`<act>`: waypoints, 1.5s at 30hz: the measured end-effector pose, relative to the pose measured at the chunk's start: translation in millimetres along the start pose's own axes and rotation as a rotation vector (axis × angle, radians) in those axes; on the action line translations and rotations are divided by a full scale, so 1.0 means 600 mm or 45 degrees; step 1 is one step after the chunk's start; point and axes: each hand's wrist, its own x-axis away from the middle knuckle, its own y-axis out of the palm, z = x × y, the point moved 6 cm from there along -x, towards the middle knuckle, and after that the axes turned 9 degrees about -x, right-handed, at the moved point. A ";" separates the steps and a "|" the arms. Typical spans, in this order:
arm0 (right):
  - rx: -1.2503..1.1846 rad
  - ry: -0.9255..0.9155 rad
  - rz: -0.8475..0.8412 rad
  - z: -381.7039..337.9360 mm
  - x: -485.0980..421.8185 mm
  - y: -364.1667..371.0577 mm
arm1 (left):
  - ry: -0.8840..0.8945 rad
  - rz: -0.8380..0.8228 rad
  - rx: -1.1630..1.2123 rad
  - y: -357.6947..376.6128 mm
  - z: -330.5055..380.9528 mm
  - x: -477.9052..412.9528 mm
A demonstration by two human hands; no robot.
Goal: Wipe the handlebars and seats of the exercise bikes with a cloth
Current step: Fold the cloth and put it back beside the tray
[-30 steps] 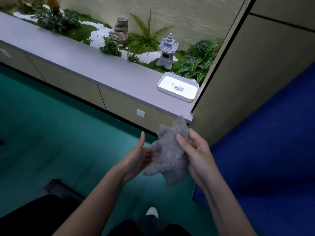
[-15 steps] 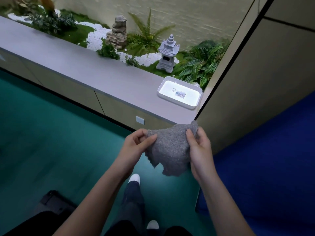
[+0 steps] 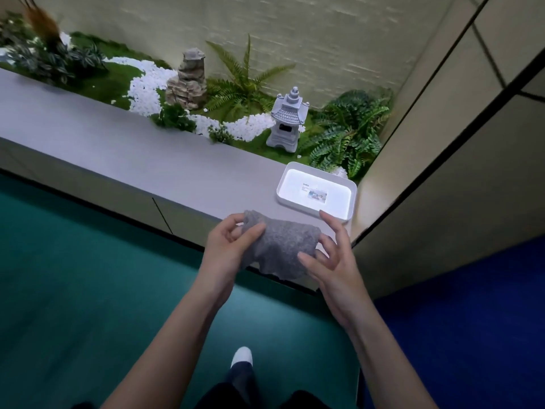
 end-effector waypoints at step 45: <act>1.052 -0.279 0.456 -0.191 -0.529 -0.212 | 0.498 -0.083 -1.285 0.222 0.104 -0.562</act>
